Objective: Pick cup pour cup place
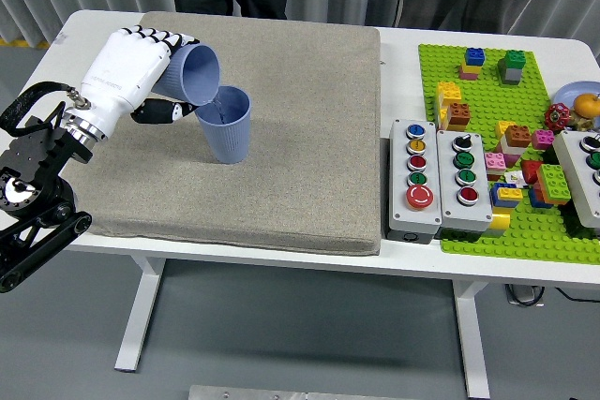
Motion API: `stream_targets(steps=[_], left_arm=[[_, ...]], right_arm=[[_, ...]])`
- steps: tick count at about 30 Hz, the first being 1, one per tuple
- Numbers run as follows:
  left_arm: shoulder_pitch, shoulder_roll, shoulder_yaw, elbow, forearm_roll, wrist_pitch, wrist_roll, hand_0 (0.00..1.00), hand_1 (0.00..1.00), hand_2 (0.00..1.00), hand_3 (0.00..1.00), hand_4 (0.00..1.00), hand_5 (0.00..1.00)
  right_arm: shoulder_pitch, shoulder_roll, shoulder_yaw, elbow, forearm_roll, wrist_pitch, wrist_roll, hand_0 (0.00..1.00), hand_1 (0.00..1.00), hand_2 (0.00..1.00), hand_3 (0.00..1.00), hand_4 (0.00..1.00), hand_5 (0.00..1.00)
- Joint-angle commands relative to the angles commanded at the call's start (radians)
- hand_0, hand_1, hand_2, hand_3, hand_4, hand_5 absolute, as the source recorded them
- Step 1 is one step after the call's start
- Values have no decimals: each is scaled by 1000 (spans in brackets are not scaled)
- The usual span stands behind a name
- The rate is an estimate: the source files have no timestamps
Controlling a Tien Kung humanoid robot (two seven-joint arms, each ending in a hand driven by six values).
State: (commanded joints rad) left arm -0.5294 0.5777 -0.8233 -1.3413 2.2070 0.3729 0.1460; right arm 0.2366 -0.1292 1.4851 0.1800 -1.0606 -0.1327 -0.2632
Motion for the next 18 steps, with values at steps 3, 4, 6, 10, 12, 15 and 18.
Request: stream_targets(steps=[3,4,6,10,12,15,18], left_arm=[[-3,4,5,-3,3,-2,2,595,580,623,584,721,191],[-5,7,9,-4,6,-3,4,595,580,623,584,721,191],[-8,9,13,-5,8,-4,7,595,580,623,584,719,192],[-13,14,23,-8,20,-6,18,595,580,623,584,719,192],[-16,17,26,-10,26,-6,23,595,581,623,584,719,193],[-19,24,32,-13,42,-12,32,595,581,623,584,719,193],[-24,31,40,-17,47,-14,36,595,581,624,583,718,190]], right_arm=[[0,0,-1,0,2,0,0,716,671,651,609,2,186],[0,0,-1,0,2,0,0,716,671,651,609,2,186],[-1,0,-1,0,2,0,0,716,671,651,609,2,186],[-2,0,-1,0,1,0,1,716,671,651,609,2,186],[-1,-1,-1,0,0,0,1,716,670,651,609,2,185],[-1,-1,-1,0,2,0,1,716,670,651,609,2,185],[-2,-2,-1,0,4,0,2,716,670,651,609,2,185]])
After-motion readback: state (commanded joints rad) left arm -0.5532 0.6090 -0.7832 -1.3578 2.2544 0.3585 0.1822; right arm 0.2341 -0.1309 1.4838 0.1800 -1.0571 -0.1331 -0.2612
